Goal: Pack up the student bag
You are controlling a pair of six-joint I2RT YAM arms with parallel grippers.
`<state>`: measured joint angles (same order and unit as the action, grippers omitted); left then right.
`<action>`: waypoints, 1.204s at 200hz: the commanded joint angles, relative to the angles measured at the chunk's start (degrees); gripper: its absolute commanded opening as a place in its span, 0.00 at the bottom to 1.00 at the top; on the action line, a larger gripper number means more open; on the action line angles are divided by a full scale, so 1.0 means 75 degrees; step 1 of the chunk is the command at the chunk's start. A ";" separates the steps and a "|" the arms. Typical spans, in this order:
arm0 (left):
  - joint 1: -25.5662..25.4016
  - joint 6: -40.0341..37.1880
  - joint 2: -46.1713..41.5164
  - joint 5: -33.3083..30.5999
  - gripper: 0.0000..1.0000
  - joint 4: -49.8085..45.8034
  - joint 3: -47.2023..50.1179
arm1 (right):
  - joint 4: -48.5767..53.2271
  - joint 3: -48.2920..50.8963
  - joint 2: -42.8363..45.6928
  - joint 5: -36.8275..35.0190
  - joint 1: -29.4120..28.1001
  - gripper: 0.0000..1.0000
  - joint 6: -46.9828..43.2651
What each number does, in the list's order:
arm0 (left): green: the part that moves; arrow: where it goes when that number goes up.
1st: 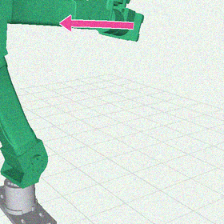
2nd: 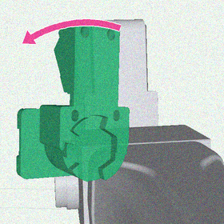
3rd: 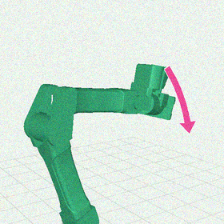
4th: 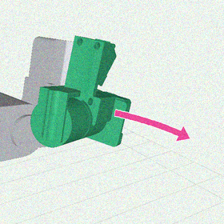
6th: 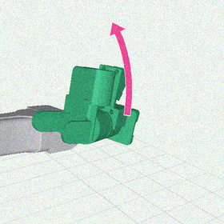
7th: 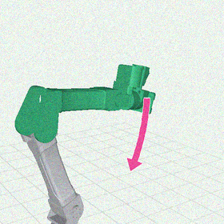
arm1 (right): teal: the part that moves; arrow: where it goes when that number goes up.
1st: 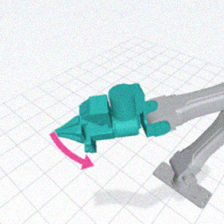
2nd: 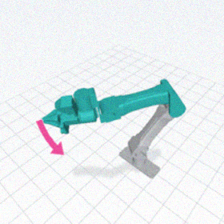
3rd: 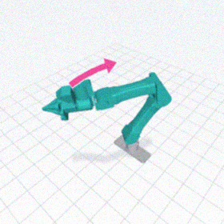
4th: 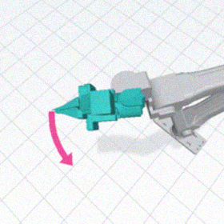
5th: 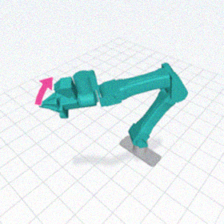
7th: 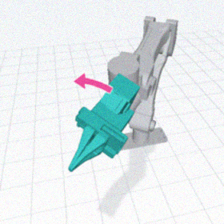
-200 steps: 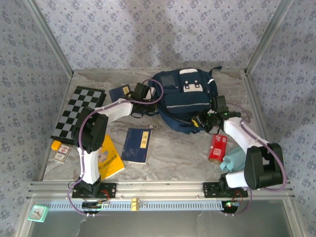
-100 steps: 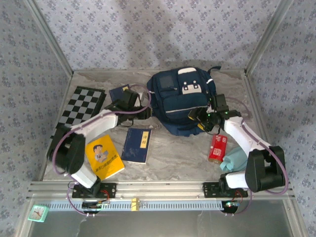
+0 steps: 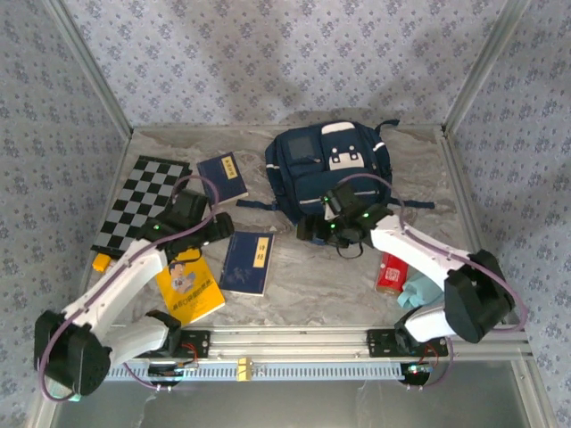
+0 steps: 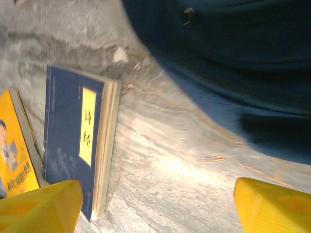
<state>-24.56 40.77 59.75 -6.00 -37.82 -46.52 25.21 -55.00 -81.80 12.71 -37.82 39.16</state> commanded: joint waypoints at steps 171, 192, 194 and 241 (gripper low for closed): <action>0.3386 0.1342 -0.0477 0.1533 1.00 -0.0493 0.2591 | -0.0638 -0.0472 -0.1238 -0.0478 -0.0902 0.84 -0.0001; 0.2841 0.1665 -0.0508 0.1620 1.00 -0.0289 0.2585 | -0.0484 -0.0460 -0.1146 -0.0566 -0.0789 0.84 -0.0062; 0.2788 0.1727 -0.0518 0.1626 1.00 -0.0260 0.2577 | -0.0465 -0.0459 -0.1137 -0.0553 -0.0747 0.84 -0.0070; 0.1309 0.2603 0.0072 0.1692 0.95 0.0980 0.2351 | -0.0228 -0.0491 -0.0932 -0.0455 -0.0441 0.80 -0.0299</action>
<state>-11.73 55.77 57.14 3.66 -36.80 -27.31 20.40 -58.28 -90.98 10.20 -41.67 38.17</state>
